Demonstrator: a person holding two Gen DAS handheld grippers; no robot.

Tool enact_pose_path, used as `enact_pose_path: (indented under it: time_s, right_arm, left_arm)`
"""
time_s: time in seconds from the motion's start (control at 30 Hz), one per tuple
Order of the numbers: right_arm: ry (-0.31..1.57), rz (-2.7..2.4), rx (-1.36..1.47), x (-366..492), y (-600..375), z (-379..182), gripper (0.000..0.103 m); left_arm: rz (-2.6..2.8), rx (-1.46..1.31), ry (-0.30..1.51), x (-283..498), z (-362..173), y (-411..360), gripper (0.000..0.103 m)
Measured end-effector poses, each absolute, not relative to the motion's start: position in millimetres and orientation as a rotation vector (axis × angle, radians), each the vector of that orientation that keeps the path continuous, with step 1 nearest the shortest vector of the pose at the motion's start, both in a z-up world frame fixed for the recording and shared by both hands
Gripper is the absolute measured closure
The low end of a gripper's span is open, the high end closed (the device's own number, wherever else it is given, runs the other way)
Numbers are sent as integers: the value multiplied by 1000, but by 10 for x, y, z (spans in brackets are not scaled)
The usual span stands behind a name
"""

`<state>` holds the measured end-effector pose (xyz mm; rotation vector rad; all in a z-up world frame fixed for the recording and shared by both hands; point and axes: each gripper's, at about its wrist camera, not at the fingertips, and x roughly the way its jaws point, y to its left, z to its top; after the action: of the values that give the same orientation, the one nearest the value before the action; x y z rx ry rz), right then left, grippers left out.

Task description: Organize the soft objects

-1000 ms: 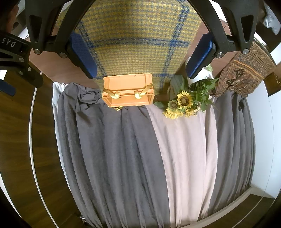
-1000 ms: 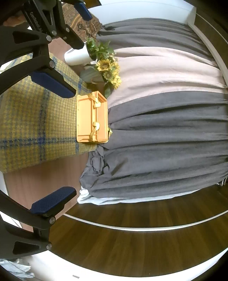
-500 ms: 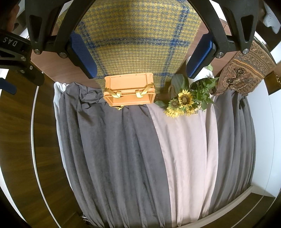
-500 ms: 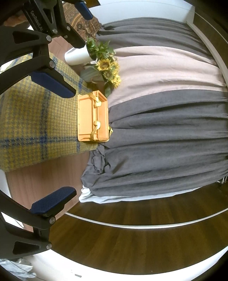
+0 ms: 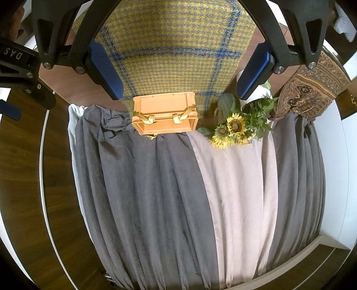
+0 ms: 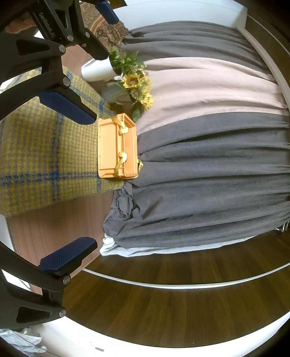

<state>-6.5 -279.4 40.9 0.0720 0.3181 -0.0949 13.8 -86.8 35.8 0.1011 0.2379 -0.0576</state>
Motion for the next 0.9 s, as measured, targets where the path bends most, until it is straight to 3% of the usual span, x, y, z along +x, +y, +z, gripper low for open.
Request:
enact_pose_path:
  time_s: [0.9]
  right_arm:
    - [320, -97, 74, -53, -2781, 417, 1]
  left_arm:
    - [-54, 102, 235, 123, 379, -870, 0]
